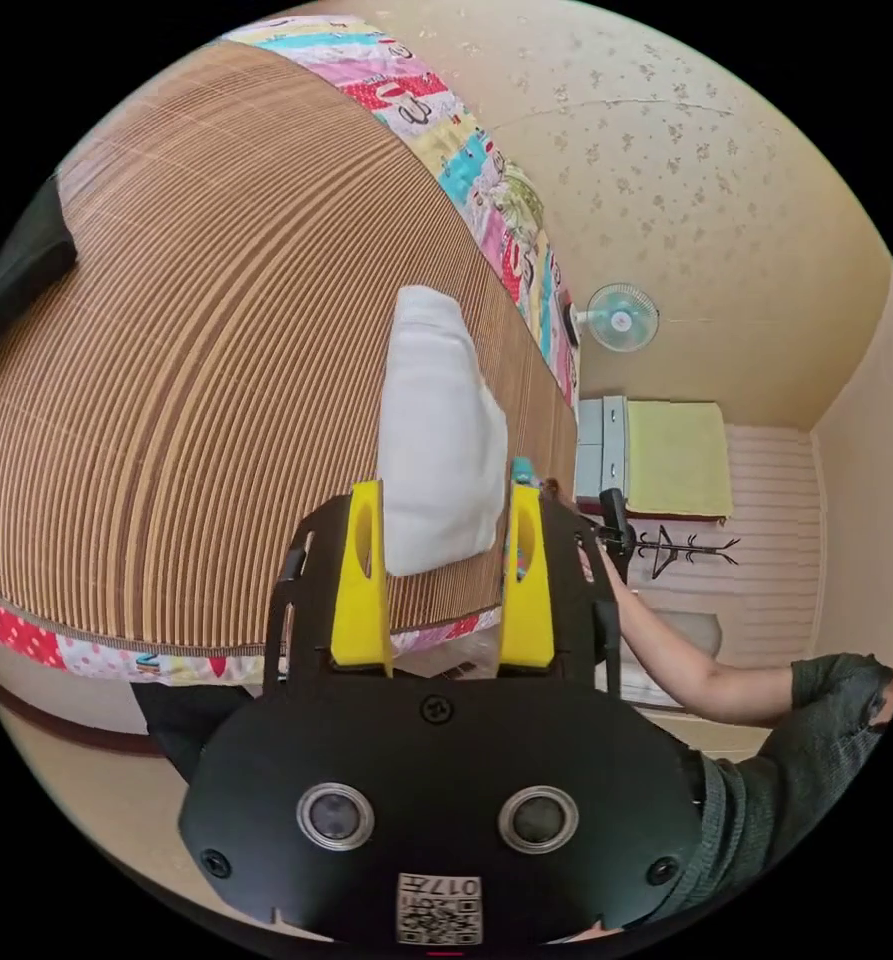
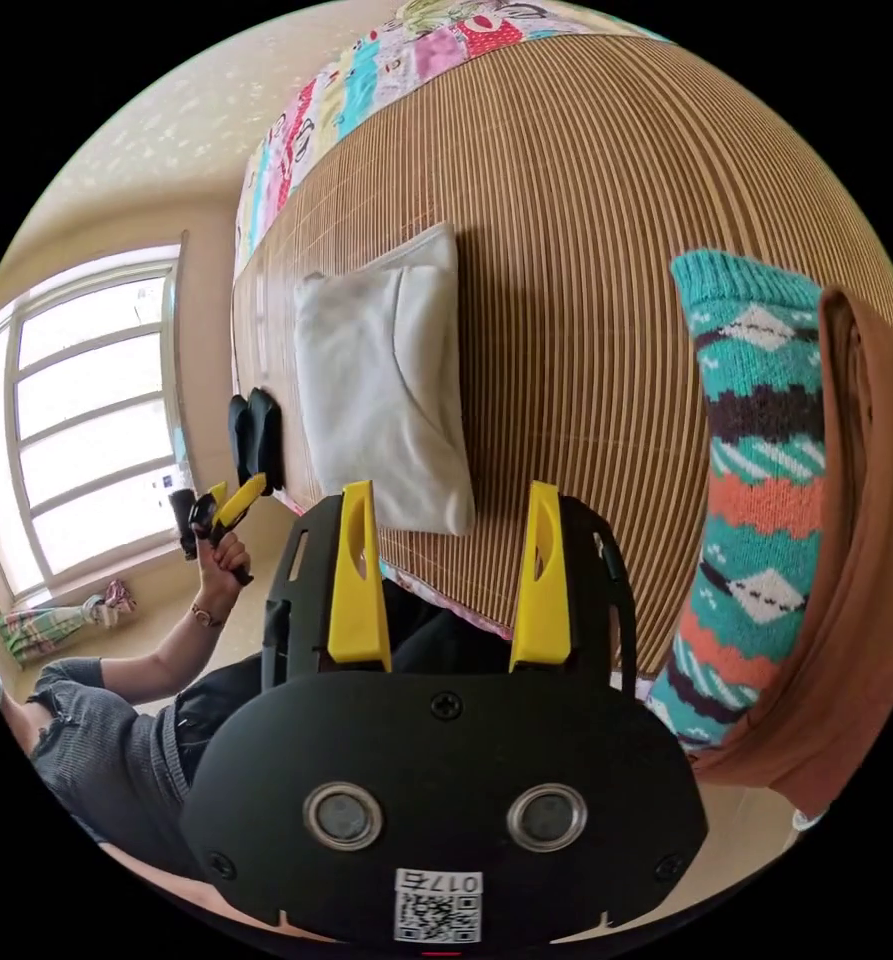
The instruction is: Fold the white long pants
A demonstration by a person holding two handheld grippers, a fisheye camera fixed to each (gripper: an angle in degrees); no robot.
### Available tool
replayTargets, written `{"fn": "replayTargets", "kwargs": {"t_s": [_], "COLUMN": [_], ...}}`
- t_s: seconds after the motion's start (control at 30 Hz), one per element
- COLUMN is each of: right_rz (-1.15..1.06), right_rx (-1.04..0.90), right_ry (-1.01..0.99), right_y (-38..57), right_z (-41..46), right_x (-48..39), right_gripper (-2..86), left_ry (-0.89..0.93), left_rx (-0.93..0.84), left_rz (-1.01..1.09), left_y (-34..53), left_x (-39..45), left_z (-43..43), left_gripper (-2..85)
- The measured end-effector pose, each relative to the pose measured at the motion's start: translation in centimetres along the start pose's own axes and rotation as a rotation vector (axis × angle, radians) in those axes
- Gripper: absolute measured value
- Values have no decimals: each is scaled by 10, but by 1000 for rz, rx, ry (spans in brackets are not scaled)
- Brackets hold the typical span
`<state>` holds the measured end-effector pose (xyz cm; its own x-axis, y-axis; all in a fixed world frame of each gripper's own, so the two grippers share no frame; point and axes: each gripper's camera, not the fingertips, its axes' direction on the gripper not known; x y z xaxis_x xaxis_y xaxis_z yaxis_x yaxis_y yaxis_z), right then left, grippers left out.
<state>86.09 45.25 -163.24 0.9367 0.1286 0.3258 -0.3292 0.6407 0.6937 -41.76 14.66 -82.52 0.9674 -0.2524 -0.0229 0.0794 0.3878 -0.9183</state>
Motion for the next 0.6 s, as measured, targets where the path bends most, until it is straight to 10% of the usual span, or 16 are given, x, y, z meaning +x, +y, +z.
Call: {"fn": "replayTargets", "kwargs": {"t_s": [0.3, 0.6], "right_rz": [-78, -22], "right_rx": [38, -139], "right_ry": [-297, -474], "right_y": [-44, 25], "right_z": [89, 161], "right_x": [46, 59], "right_gripper": [212, 150], "left_ry": [-143, 145], "left_rx": [-227, -444], "left_rz": [48, -7], "left_y": [-91, -72], "left_x": [-68, -170], "left_z": [135, 143], "left_gripper": [208, 152]}}
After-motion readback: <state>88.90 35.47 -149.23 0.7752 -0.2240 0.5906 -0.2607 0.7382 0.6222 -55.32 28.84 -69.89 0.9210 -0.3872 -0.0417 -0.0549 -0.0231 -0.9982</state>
